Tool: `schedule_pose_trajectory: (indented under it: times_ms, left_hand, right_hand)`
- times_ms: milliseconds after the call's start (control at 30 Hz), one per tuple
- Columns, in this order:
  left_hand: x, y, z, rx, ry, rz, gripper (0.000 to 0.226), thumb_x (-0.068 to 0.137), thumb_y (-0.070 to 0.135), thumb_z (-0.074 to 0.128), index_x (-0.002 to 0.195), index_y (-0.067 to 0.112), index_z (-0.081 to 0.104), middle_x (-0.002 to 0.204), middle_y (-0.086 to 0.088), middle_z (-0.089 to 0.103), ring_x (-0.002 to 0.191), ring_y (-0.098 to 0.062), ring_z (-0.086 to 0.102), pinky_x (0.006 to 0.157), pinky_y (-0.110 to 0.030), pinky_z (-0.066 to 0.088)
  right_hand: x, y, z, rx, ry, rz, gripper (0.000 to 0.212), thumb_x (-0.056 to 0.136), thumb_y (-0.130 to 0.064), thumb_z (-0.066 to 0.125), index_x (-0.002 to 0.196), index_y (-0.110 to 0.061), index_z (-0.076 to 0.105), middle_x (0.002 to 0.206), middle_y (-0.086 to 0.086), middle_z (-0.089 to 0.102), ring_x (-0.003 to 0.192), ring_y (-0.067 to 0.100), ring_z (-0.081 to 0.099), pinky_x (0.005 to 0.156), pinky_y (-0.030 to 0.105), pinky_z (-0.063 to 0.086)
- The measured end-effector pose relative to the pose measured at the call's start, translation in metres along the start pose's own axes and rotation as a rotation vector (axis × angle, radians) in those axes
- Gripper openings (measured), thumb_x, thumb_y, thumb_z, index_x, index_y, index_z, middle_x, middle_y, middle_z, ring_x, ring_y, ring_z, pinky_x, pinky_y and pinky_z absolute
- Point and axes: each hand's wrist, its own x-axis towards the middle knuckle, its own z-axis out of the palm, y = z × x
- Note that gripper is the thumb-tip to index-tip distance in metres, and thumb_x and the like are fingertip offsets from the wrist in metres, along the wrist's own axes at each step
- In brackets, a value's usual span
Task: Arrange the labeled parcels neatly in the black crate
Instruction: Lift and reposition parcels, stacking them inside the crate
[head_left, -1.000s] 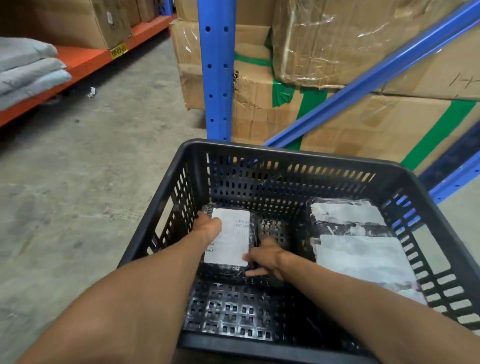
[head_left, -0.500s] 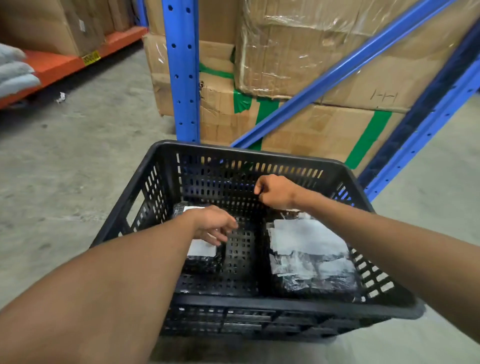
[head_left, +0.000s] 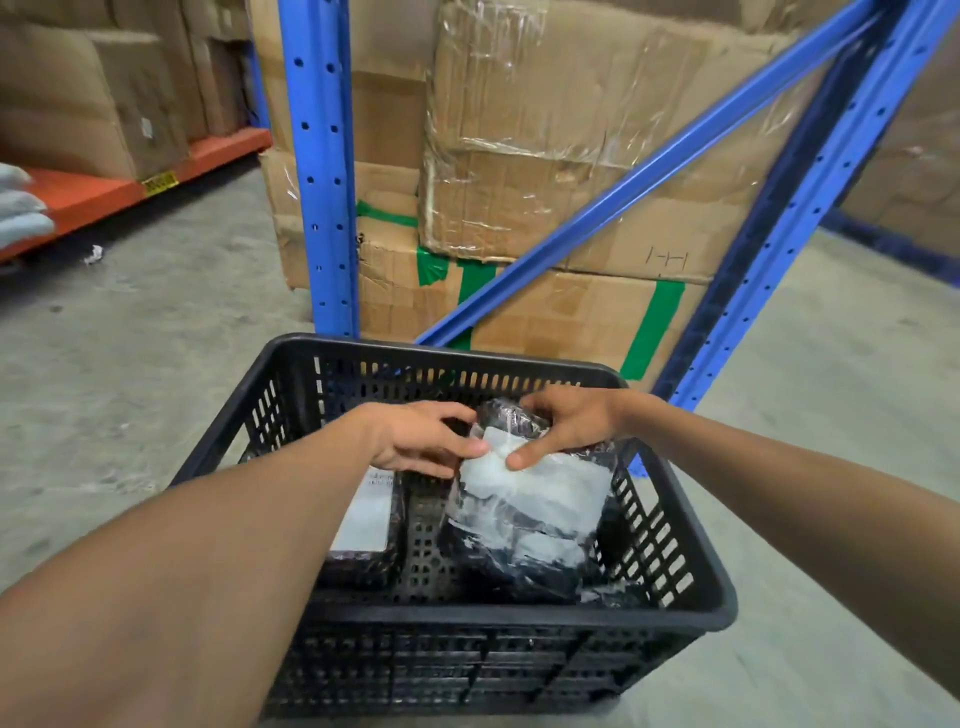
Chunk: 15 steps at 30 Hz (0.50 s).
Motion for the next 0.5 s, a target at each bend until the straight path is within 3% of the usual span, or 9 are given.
schedule_pose_trajectory:
  times_ms: [67, 133, 200, 267, 333, 400, 433, 500]
  left_hand:
    - [-0.011, 0.003, -0.021, -0.202, 0.093, 0.076, 0.043, 0.084, 0.040, 0.071, 0.123, 0.025, 0.061, 0.139, -0.009, 0.060, 0.117, -0.020, 0.060, 0.100, -0.037, 0.049]
    - [-0.018, 0.000, -0.040, -0.311, 0.219, 0.040, 0.058, 0.086, 0.067, 0.051, 0.127, 0.026, 0.058, 0.142, -0.012, 0.056, 0.129, -0.029, 0.051, 0.111, -0.052, 0.037]
    - [-0.022, -0.012, -0.058, -0.243, 0.272, -0.183, 0.086, 0.079, 0.082, 0.037, 0.146, 0.027, 0.039, 0.155, -0.019, 0.036, 0.139, -0.041, 0.036, 0.108, -0.065, 0.032]
    - [-0.027, -0.025, -0.064, -0.433, 0.099, -0.319, 0.105, 0.071, 0.088, 0.038, 0.154, 0.026, 0.021, 0.154, -0.031, 0.029, 0.134, -0.051, 0.041, 0.103, -0.067, 0.038]
    - [-0.033, -0.032, -0.066, -0.699, 0.007, -0.196, 0.103, 0.075, 0.081, 0.046, 0.147, 0.009, 0.038, 0.131, -0.034, 0.058, 0.111, -0.046, 0.065, 0.090, -0.057, 0.054]
    - [-0.037, -0.031, -0.071, -0.729, 0.122, -0.040, 0.078, 0.078, 0.059, 0.067, 0.134, 0.006, 0.057, 0.106, -0.023, 0.075, 0.089, -0.035, 0.075, 0.074, -0.043, 0.062]
    - [-0.038, -0.032, -0.073, -0.705, 0.184, 0.015, 0.070, 0.074, 0.046, 0.075, 0.131, 0.008, 0.061, 0.106, -0.019, 0.076, 0.091, -0.032, 0.075, 0.077, -0.041, 0.061]
    - [-0.042, -0.035, -0.076, -0.677, 0.257, 0.082, 0.068, 0.068, 0.028, 0.077, 0.131, 0.008, 0.061, 0.118, -0.017, 0.073, 0.109, -0.031, 0.069, 0.097, -0.044, 0.053]
  right_hand:
    - [-0.004, -0.007, 0.001, 0.210, 0.105, -0.114, 0.078, 0.077, -0.041, 0.085, 0.141, -0.011, 0.051, 0.136, -0.002, 0.064, 0.123, 0.018, 0.061, 0.111, 0.031, 0.046]
    - [-0.004, -0.021, 0.005, 0.281, 0.290, -0.230, 0.062, 0.077, -0.036, 0.086, 0.127, -0.014, 0.056, 0.112, -0.013, 0.065, 0.100, 0.006, 0.061, 0.095, 0.018, 0.051]
    - [-0.001, -0.040, 0.016, 0.248, 0.523, -0.365, 0.044, 0.075, -0.037, 0.088, 0.099, -0.025, 0.053, 0.091, -0.012, 0.060, 0.081, 0.005, 0.057, 0.078, 0.029, 0.051]
    - [0.005, -0.055, 0.033, 0.061, 0.733, -0.462, 0.049, 0.072, -0.045, 0.086, 0.095, -0.024, 0.048, 0.091, -0.005, 0.058, 0.082, 0.017, 0.055, 0.073, 0.038, 0.045]
    - [0.015, -0.062, 0.053, -0.264, 0.897, -0.512, 0.058, 0.070, -0.052, 0.081, 0.105, -0.019, 0.049, 0.103, 0.001, 0.059, 0.091, 0.026, 0.054, 0.074, 0.041, 0.041]
    - [0.023, -0.061, 0.069, -0.476, 0.917, -0.571, 0.062, 0.069, -0.051, 0.081, 0.111, -0.019, 0.049, 0.112, 0.004, 0.060, 0.098, 0.029, 0.054, 0.076, 0.040, 0.037]
    - [0.025, -0.058, 0.074, -0.528, 0.880, -0.609, 0.061, 0.070, -0.048, 0.080, 0.113, -0.019, 0.049, 0.117, 0.005, 0.060, 0.101, 0.029, 0.054, 0.078, 0.040, 0.036]
    - [0.030, -0.050, 0.078, -0.575, 0.784, -0.679, 0.058, 0.073, -0.046, 0.076, 0.117, -0.023, 0.045, 0.127, 0.005, 0.059, 0.111, 0.028, 0.049, 0.086, 0.040, 0.036]
